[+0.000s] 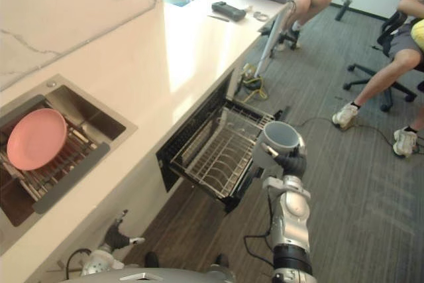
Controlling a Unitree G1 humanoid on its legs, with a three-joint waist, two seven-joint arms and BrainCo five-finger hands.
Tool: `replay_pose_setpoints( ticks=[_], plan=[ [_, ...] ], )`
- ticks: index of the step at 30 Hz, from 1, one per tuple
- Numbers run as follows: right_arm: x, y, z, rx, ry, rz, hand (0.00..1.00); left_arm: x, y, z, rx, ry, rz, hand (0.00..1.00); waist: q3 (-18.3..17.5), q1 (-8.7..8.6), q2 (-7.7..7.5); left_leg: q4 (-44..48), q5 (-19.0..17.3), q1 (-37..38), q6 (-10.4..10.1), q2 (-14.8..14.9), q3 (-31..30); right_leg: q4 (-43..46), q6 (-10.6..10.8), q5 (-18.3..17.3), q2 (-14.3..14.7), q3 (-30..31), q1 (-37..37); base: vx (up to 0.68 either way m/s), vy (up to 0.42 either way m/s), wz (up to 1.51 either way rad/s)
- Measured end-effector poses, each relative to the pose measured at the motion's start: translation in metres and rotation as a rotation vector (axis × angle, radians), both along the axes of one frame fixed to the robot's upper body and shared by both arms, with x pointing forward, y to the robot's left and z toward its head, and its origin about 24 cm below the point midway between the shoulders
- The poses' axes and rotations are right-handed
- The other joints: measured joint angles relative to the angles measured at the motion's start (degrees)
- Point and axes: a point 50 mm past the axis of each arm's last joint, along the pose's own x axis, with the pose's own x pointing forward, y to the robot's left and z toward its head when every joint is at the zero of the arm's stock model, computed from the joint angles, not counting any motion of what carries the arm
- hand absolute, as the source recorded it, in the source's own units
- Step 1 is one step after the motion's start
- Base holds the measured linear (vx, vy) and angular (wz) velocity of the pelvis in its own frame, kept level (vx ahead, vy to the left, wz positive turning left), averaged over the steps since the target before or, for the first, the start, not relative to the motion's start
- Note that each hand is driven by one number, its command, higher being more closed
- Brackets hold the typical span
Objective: Walk over to the sink, pick up the cup, carry it to the dishwasher, place the cup inside the dishwasher, then close the dishwasher door
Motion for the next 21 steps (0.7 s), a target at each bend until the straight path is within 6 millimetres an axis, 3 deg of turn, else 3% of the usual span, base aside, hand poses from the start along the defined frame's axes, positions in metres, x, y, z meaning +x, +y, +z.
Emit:
replay_pose_setpoints(
  ticks=[9, 11, 13, 19, 21],
  plan=[
    [0.029, -0.007, -0.005, -0.25, 0.269, 0.079, 1.0, -0.002, 0.035, -0.001, 0.101, 0.022, 0.153, 0.0, 2.0, 1.74, -0.18, -0.1, 0.9, -0.2, 0.5, -0.8, -2.7, 0.3, 0.3, -0.1, -0.6, -2.6, 1.3, -0.04, 0.001, 0.17],
    [0.033, -0.011, -0.009, -0.279, 0.341, 0.087, 1.0, -0.016, 0.042, -0.007, 0.129, 0.084, 0.134, 0.0, 2.6, 2.62, -0.11, 0.0, 1.0, -0.4, 0.5, -0.8, -3.2, 0.5, 0.3, -0.3, -0.6, -3.2, 1.5, -0.03, -0.004, 0.12],
    [0.038, -0.013, -0.008, -0.309, 0.379, 0.088, 1.0, -0.013, 0.042, -0.005, 0.134, 0.071, 0.113, 0.0, 3.2, 2.84, 0.0, 0.2, 1.2, -0.9, 0.4, -0.7, -3.8, 0.6, 0.3, -0.4, -0.6, -4.0, 1.4, -0.02, -0.013, 0.16],
    [0.054, -0.032, 0.015, -0.409, 0.388, 0.063, 1.0, -0.01, 0.042, -0.004, 0.128, 0.053, 0.123, 0.0, 7.0, 3.24, 1.52, 2.3, 1.5, -4.6, 0.4, -0.6, -5.7, 1.3, 0.0, -0.1, -0.5, -5.6, -0.6, -0.03, -0.002, 0.17],
    [0.056, -0.036, 0.017, -0.436, 0.408, 0.059, 1.0, -0.02, 0.047, -0.009, 0.139, 0.096, 0.161, 0.0, 8.9, 3.89, 1.97, 2.5, 1.6, -5.1, 0.5, -0.7, -6.2, 1.4, 0.0, -0.1, -0.5, -5.8, -0.7, -0.05, 0.011, 0.13]
  ],
)
